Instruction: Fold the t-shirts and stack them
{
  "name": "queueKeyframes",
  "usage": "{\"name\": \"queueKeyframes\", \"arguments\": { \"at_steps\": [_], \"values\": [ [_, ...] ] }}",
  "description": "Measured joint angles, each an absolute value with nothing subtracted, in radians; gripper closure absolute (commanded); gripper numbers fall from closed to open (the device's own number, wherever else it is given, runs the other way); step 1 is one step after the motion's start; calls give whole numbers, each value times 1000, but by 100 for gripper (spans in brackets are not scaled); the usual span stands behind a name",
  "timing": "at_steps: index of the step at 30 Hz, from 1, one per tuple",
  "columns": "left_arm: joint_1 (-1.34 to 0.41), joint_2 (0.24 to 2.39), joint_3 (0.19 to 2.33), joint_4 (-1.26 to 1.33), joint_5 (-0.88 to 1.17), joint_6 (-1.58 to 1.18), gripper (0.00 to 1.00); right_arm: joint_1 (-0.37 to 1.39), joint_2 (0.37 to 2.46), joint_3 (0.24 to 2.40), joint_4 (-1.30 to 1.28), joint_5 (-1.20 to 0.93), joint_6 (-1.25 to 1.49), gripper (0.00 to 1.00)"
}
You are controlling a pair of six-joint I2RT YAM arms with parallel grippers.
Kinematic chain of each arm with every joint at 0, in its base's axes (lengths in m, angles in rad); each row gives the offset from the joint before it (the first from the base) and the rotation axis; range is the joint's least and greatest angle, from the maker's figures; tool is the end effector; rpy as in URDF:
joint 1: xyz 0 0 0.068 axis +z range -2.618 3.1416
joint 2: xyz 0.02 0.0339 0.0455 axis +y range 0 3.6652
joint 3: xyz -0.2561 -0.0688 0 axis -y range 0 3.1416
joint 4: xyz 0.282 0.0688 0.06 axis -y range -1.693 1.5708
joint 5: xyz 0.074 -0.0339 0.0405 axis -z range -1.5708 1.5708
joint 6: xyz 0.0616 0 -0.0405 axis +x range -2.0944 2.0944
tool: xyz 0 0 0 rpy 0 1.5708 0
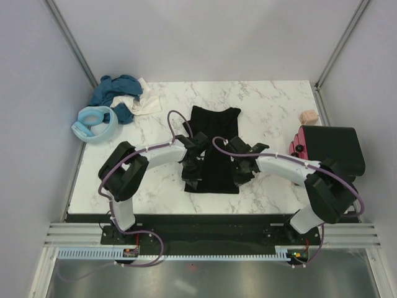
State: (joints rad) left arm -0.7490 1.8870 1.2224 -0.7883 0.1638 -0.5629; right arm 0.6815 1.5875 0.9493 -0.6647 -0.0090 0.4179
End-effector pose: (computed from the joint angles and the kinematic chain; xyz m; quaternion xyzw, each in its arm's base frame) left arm 0.2674 -0.2623 0.0964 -0.0972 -0.9902 0.1005 0.0033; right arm 0.2500 0.2035 0.1190 -0.1308 0.9824 0.0736 0.1115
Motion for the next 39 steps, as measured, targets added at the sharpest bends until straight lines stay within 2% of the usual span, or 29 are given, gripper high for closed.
{"name": "queueKeyframes", "arguments": {
  "at_steps": [6,8,9,11,12,15,17,20,23,28,34,39],
  "values": [
    [-839,1805,1111,-812,148,-622,98,715,1442,859,-709,6,489,100],
    [-867,1795,1097,-818,145,-640,98,722,1423,846,-720,10,506,89],
    [-879,1790,1092,-822,138,-648,90,725,1415,844,-724,14,513,71],
    [-892,1778,1091,-830,128,-660,80,729,1393,846,-728,27,530,61],
    [-895,1768,1092,-836,119,-667,70,730,1376,853,-734,39,530,59],
    [-891,1719,1134,-868,78,-678,66,731,1319,928,-765,78,539,54],
    [-882,1686,1197,-889,50,-681,62,731,1286,1000,-776,102,541,53],
    [-863,1634,1321,-894,14,-685,62,731,1220,1087,-778,132,538,54],
    [-844,1564,1373,-889,-17,-703,62,731,1121,1053,-780,130,533,55],
    [-820,1377,1200,-891,-69,-755,62,731,971,906,-837,124,545,55],
    [-700,1090,953,-909,-78,-788,61,730,886,904,-920,137,629,56],
    [-696,1074,950,-912,-68,-783,61,730,788,916,-970,154,706,57]
  ]
}}
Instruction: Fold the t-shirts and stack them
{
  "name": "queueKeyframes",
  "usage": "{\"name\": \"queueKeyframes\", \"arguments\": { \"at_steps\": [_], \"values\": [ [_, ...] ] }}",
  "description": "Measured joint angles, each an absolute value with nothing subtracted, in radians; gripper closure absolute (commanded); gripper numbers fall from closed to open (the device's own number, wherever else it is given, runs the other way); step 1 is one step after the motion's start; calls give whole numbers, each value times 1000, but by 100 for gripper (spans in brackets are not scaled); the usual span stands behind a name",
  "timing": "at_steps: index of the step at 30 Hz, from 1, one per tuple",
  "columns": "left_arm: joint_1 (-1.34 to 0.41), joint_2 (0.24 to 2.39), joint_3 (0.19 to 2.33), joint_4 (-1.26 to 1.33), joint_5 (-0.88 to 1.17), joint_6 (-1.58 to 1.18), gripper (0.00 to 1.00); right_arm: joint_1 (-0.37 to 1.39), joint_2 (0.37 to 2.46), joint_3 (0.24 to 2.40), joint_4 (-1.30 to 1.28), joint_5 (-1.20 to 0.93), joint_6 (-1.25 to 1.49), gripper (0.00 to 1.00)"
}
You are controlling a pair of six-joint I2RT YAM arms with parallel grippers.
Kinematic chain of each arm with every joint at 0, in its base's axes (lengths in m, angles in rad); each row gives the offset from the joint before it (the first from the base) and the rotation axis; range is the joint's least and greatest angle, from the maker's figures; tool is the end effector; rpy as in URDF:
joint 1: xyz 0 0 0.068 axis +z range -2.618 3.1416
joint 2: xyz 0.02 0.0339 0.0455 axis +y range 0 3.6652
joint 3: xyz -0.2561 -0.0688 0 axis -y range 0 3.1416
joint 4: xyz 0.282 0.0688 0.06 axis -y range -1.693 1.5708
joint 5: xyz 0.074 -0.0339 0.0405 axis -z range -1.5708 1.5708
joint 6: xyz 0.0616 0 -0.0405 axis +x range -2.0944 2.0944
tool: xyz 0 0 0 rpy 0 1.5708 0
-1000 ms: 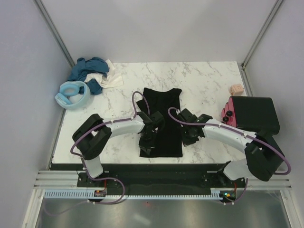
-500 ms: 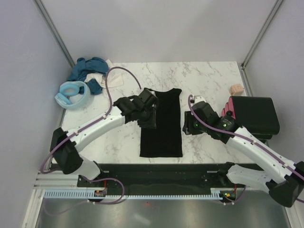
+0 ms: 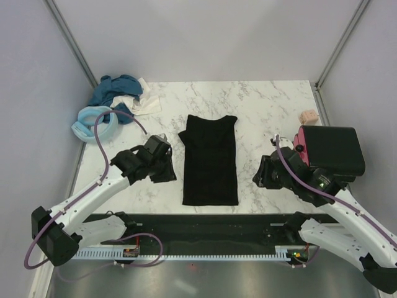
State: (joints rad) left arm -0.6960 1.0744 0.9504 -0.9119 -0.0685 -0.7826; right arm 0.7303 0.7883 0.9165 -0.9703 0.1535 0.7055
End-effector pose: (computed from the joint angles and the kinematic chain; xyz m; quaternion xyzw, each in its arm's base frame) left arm 0.1979 -0.1598 0.2468 -0.0508 0.9626 -0.1535 0.2174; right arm 0.1562 0.1272 0.2901 0.0158 0.9319 0.1798 0.3147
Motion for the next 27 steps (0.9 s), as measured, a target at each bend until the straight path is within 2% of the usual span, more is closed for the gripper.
{"name": "queueKeyframes", "arguments": {
  "at_steps": [10,18,25,27],
  "values": [
    [-684,1023,896,-915,-39,-783,61,730,694,915,-1041,156,752,57],
    [-680,1011,804,-929,-15,-793,61,730,754,909,-1077,168,716,57],
    [-676,1008,778,-941,3,-805,60,730,746,892,-1112,192,677,53],
    [-670,1020,778,-939,6,-804,56,730,722,878,-1113,191,667,53]
  ]
}}
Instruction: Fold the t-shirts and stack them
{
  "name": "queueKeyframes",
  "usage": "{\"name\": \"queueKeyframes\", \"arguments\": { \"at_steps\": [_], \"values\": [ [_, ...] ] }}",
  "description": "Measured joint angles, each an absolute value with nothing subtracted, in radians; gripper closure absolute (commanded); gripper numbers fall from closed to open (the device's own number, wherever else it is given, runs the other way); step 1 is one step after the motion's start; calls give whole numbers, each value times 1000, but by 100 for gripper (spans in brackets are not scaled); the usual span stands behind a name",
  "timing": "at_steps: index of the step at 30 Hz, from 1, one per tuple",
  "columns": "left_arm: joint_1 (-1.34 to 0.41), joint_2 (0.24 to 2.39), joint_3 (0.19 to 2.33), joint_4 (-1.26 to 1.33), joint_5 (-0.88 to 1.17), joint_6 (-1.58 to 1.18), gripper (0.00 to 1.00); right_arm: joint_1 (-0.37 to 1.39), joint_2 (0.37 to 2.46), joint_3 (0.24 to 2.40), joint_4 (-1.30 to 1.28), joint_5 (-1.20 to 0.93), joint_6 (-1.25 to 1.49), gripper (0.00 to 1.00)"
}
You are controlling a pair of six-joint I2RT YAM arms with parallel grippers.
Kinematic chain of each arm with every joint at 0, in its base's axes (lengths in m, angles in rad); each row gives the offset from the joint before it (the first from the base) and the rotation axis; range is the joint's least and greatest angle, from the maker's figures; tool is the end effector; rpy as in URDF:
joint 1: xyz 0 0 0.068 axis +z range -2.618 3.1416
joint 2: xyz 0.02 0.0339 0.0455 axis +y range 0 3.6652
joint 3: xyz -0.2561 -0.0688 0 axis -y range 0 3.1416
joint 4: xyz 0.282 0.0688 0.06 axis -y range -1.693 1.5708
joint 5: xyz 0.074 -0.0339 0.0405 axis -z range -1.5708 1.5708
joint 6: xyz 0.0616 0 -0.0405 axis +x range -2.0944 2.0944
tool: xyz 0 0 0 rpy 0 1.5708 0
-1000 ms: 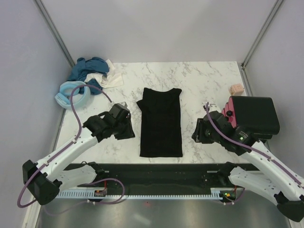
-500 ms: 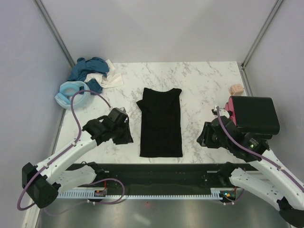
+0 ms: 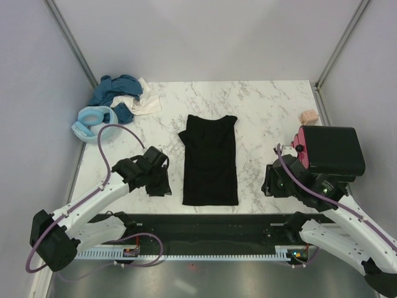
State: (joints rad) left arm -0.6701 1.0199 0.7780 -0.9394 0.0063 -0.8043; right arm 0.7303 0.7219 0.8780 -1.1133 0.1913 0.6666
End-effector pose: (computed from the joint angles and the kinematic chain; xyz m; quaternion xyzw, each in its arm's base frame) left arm 0.1766 -0.1404 0.1970 -0.0652 0.9789 -0.1324 0.1412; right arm 0.1378 0.1077 0.2759 -0.0014 0.9494 0.1236 0.2888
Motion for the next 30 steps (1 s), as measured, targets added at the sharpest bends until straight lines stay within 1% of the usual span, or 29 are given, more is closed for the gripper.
{"name": "queueKeyframes", "arguments": {
  "at_steps": [1,3,4,6,7,8,10,12,15,22,30],
  "values": [
    [-665,1032,776,-936,11,-804,53,730,710,866,-1112,189,660,52],
    [-654,1059,761,-921,30,-804,52,730,691,831,-1101,176,647,48],
    [-649,1069,747,-910,41,-804,50,730,689,818,-1095,166,643,40],
    [-640,1076,719,-898,60,-804,46,730,696,789,-1067,135,640,41],
    [-635,1072,704,-889,67,-805,44,730,706,776,-1048,122,640,46],
    [-628,1064,691,-877,80,-805,44,730,721,766,-1028,101,640,50],
    [-605,1043,661,-844,116,-807,45,730,762,740,-970,51,645,53],
    [-570,1035,633,-794,162,-808,45,730,818,709,-902,-4,662,50],
    [-539,1090,620,-737,204,-807,45,731,912,680,-820,-44,678,45],
    [-538,1322,663,-633,300,-794,45,730,1100,684,-686,-101,679,44],
    [-533,1419,683,-560,356,-787,45,731,1161,637,-586,-155,709,44]
  ]
}}
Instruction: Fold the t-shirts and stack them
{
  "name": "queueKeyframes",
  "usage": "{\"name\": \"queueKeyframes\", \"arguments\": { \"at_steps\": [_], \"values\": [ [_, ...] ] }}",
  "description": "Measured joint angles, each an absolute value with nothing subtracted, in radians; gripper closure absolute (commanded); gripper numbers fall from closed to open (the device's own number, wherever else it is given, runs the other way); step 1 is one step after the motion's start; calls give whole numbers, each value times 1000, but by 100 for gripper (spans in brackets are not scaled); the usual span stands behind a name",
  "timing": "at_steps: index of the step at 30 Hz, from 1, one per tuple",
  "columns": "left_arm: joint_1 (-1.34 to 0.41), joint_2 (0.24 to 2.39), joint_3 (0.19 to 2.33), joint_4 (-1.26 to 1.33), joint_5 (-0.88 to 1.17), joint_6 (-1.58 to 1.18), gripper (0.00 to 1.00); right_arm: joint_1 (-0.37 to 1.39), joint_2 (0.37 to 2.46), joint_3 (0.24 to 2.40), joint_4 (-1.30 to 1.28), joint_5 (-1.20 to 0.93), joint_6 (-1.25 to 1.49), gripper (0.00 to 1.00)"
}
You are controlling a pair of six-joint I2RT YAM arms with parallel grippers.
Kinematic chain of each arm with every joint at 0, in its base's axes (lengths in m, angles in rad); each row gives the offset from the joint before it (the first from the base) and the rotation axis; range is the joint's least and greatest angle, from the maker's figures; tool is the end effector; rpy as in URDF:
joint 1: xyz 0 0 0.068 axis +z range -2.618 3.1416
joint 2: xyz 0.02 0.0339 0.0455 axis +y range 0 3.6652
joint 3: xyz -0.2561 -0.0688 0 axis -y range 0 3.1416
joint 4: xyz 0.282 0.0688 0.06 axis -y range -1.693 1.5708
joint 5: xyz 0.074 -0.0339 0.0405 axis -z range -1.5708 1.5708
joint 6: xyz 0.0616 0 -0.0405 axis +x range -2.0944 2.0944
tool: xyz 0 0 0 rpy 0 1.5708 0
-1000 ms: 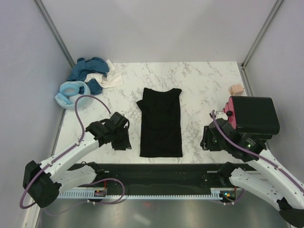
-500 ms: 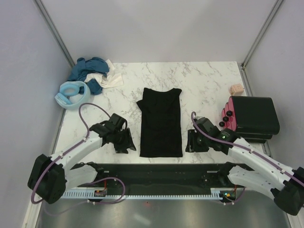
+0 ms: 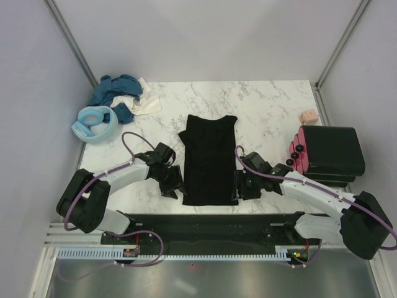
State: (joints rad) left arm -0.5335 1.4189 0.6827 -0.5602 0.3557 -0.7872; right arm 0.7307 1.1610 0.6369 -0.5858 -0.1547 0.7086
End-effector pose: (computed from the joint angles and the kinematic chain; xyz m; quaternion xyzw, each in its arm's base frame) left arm 0.2183 -0.1538 0.0949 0.0993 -0.9702 0.2210 0.0012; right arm 0.1814 0.1753 0.1384 -0.0284 0.9704 0.2067 0.1217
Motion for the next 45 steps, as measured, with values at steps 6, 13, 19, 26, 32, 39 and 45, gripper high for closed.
{"name": "queueKeyframes", "arguments": {
  "at_steps": [6,13,19,26,32,39,45],
  "values": [
    [-524,1470,664,-510,414,-788,45,730,1200,596,-579,-166,715,43],
    [-512,1509,665,-479,483,-788,45,730,1221,584,-567,-160,728,41],
    [-510,1563,677,-454,559,-788,45,728,1282,576,-490,-224,741,41],
    [-509,1560,656,-427,582,-788,46,728,1334,562,-348,-337,775,42],
    [-507,1529,622,-394,582,-788,64,729,1361,556,-279,-368,783,52],
    [-507,1504,589,-395,546,-783,98,730,1356,552,-296,-331,772,93],
    [-513,1485,589,-395,525,-781,98,730,1309,552,-332,-299,762,100]
  ]
}}
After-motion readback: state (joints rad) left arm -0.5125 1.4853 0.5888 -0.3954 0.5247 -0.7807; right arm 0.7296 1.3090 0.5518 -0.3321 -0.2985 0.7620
